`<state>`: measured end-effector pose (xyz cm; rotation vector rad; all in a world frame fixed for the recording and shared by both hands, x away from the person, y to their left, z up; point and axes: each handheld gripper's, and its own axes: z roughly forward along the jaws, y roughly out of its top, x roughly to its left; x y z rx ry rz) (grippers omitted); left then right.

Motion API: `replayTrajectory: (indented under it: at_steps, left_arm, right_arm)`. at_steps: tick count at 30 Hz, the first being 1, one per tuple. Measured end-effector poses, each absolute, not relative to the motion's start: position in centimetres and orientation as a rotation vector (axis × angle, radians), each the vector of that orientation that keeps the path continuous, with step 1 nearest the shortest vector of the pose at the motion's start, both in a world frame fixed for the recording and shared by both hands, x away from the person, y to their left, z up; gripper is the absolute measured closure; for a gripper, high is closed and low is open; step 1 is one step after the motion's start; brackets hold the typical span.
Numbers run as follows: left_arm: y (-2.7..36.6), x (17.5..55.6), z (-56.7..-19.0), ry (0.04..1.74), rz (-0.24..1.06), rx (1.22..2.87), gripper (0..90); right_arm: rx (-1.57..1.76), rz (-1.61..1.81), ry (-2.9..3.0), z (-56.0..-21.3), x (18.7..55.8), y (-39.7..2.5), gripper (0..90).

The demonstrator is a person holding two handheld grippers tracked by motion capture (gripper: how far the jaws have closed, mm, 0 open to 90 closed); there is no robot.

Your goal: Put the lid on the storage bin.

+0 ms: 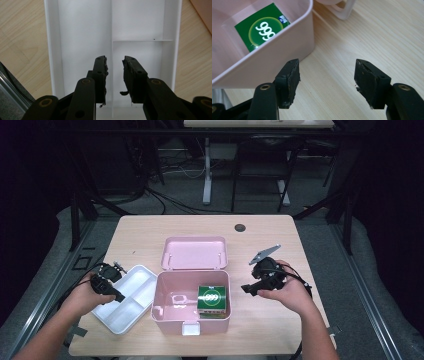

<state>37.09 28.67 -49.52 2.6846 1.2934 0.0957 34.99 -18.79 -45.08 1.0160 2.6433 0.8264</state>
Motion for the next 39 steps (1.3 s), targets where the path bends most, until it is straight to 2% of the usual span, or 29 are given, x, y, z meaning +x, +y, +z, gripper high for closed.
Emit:
replayTrajectory:
  at_steps: [18, 31, 39]
  left_arm:
    - [27.4, 39.1, -52.5, 1.324, 0.046, 2.78, 78.6]
    - [26.7, 39.8, -53.9, 1.356, -0.015, 2.793, 86.6]
    - [26.7, 40.0, -54.2, 1.372, -0.027, 2.794, 88.0]
  right_arm:
    - [1.073, 0.835, 2.577, -45.8, 34.7, -19.9, 37.2]
    - [1.102, 0.863, 2.576, -46.2, 34.8, -20.4, 37.4]
    - [1.104, 0.87, 2.579, -46.2, 34.8, -20.3, 37.5]
